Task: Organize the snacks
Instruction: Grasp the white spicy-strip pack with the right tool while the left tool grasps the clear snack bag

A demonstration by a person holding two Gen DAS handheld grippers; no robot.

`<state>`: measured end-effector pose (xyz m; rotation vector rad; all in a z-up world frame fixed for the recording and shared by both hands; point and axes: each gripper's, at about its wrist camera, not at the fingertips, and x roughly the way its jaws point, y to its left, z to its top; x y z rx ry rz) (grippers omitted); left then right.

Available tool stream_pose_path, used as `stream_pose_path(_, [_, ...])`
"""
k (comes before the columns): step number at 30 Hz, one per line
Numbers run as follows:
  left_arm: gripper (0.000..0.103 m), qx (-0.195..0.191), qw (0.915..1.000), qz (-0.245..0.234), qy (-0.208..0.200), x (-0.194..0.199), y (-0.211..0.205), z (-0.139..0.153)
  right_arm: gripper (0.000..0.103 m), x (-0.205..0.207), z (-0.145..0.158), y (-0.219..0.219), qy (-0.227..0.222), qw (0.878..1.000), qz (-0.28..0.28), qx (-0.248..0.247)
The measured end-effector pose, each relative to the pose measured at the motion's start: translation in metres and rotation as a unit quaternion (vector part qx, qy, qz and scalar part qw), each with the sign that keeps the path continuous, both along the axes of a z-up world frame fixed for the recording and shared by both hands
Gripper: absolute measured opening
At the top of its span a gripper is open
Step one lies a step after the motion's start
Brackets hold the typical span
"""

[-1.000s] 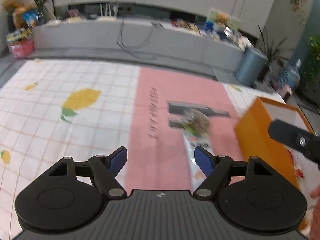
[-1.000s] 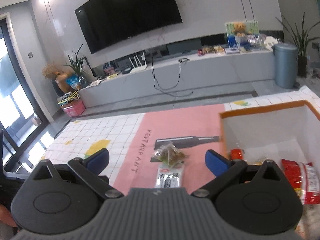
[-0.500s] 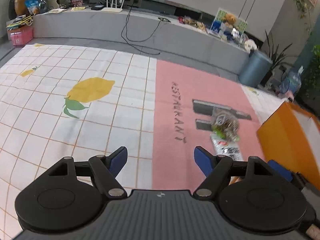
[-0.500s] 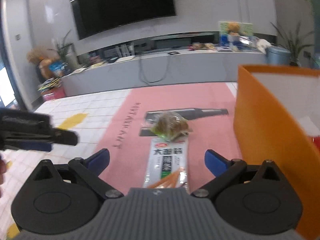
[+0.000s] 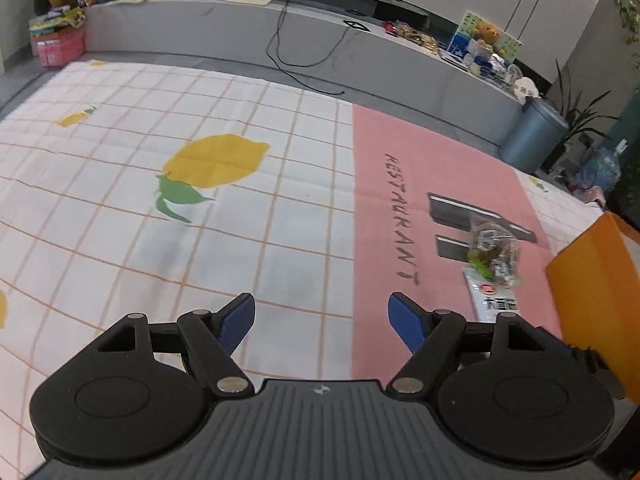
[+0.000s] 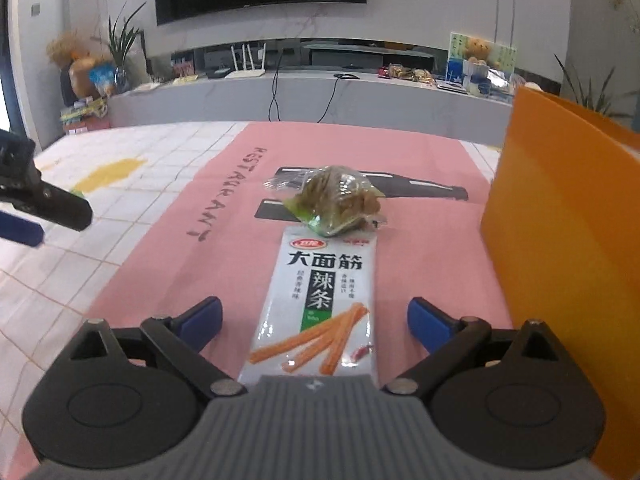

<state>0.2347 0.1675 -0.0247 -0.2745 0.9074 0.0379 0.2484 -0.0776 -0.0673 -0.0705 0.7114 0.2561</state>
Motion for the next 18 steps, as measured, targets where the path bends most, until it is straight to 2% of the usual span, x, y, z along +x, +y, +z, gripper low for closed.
stream_pose_path(5, [0.089,0.003,0.9999,0.001,0.01,0.0006,0.0015,-0.0042,0.096,0.0028,-0.0004,0.0025,-0.001,1.0,-0.008,-0.004])
stream_pose_path(9, [0.089,-0.022,0.9996,-0.002,0.018,0.0016,0.0027,-0.0037,0.078,-0.0023,0.0023,0.0034,-0.013,1.0,-0.002,-0.007])
stream_pose_path(12, [0.089,-0.02,0.9997,-0.006,0.01,0.0001,-0.0006,0.0006,0.069,-0.0043,0.003,0.0051,-0.018,1.0,0.012,-0.009])
stream_pose_path(15, [0.089,-0.019,0.9997,-0.01,0.007,-0.0007,-0.0039,0.002,0.055,-0.0042,0.0035,0.0037,-0.024,0.999,0.025,-0.009])
stream_pose_path(18, [0.089,-0.027,0.9995,-0.014,0.005,-0.0009,-0.0072,0.0021,0.052,-0.0044,0.0036,0.0027,-0.025,0.999,0.025,-0.009])
